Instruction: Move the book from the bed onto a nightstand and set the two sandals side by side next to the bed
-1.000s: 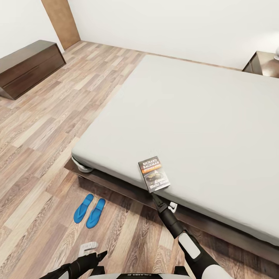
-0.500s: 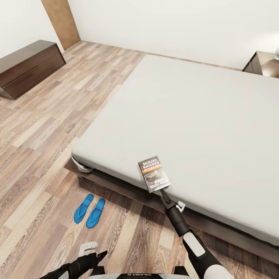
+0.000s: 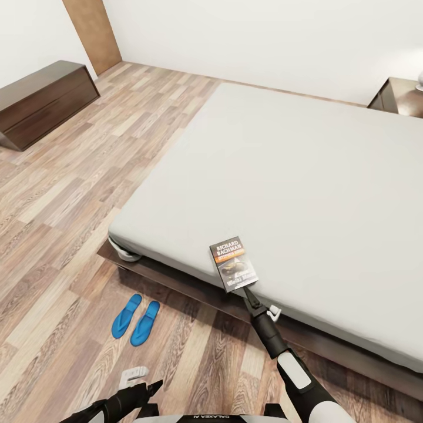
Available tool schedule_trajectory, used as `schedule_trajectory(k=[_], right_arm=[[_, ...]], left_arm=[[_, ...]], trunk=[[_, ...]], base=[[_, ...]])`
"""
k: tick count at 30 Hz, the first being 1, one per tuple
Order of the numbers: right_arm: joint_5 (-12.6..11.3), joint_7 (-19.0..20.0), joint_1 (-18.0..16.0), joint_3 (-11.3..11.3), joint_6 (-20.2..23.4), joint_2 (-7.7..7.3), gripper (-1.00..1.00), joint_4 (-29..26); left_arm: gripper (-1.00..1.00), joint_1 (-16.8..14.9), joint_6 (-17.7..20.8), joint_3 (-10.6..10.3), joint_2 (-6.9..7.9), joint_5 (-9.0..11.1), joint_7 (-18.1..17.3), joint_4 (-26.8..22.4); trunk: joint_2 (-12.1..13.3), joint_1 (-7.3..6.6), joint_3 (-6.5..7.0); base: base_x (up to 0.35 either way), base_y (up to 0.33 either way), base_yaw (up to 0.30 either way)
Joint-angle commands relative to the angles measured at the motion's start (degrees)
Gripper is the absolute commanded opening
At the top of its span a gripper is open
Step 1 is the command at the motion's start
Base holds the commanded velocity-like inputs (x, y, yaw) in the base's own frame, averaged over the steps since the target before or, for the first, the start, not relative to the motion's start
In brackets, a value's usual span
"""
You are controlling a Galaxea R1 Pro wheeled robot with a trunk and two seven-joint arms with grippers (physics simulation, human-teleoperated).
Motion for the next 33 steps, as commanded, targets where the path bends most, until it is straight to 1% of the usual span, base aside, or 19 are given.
schedule_trajectory(k=[1, 9, 26, 33], right_arm=[[-0.3, 0.2, 0.0, -0.2, 0.5, 0.05, 1.0, 0.1], [-0.3, 0.2, 0.0, -0.2, 0.5, 0.05, 1.0, 0.1], [-0.3, 0.2, 0.0, -0.1, 0.5, 0.05, 1.0, 0.1], [-0.3, 0.2, 0.0, -0.1, 0.5, 0.05, 1.0, 0.1]], left_arm=[[1.0, 0.0, -0.4, 0.4, 0.02, -0.6, -0.1, 0.1], [1.0, 0.0, -0.4, 0.4, 0.02, -0.6, -0.1, 0.1], [1.0, 0.0, -0.4, 0.4, 0.02, -0.6, -0.1, 0.1], [1.0, 0.0, -0.4, 0.4, 0.02, -0.6, -0.1, 0.1]], trunk=[[-0.4, 0.22, -0.21], [-3.6, 1.98, -1.65], [-3.6, 1.98, -1.65], [-6.4, 3.52, -2.9]], base=[[0.0, 0.0, 0.0], [0.0, 0.0, 0.0], [0.0, 0.0, 0.0], [0.0, 0.0, 0.0]])
